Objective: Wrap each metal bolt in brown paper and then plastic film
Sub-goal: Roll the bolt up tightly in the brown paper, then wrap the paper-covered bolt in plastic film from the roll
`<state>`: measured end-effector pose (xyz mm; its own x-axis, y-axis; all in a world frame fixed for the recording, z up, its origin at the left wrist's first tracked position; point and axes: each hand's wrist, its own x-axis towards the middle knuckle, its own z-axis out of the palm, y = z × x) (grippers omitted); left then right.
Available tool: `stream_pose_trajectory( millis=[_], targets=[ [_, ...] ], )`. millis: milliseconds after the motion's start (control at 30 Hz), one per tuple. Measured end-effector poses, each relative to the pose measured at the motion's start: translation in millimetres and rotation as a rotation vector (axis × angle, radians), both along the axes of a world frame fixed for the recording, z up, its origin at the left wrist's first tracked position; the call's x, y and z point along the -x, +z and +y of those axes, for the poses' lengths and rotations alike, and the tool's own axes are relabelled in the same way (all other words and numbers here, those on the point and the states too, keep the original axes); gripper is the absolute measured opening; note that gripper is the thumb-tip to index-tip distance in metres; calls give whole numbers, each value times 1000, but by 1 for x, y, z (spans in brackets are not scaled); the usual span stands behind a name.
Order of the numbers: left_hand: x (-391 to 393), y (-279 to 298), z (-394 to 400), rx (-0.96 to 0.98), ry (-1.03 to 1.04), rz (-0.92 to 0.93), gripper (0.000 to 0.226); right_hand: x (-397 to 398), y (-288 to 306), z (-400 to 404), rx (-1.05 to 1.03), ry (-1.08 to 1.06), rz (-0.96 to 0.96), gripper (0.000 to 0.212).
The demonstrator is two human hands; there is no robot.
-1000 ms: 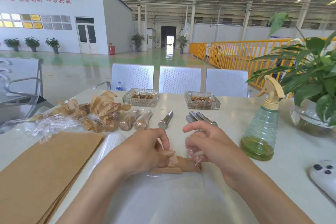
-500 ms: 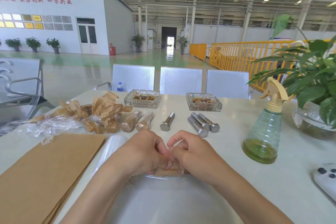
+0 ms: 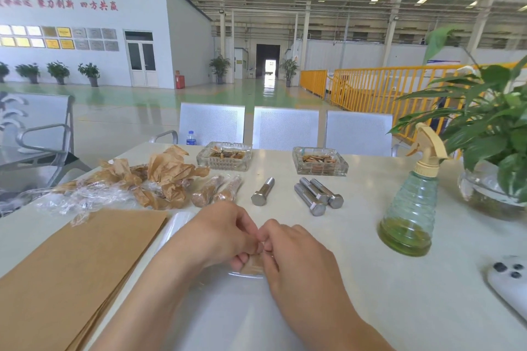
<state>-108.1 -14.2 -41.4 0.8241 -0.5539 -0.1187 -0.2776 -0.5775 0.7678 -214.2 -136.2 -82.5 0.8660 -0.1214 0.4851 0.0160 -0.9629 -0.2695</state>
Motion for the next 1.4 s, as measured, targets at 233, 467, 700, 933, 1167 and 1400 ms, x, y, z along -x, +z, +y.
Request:
stream_pose_trajectory(
  millis=[233,467,700,933,1167,1400],
  targets=[
    [6,16,40,-292,276,-615,16,11,6,8,141,-30,16,5],
    [14,-4,59,-480,263,-362,81,26,-3,10,232,0,-2,16],
    [27,41,43,222,275,-218,56,31,-6,11,279,-45,135,36],
    [56,72,-31,374,102,-142,58,36,-5,11,225,-26,182,46],
    [52,28,-97,-51,-49,-32,66,40,-8,21,187,-53,218,56],
    [43,25,-101,-235,-113,-13,80,33,-22,42,113,-260,116,40]
  ],
)
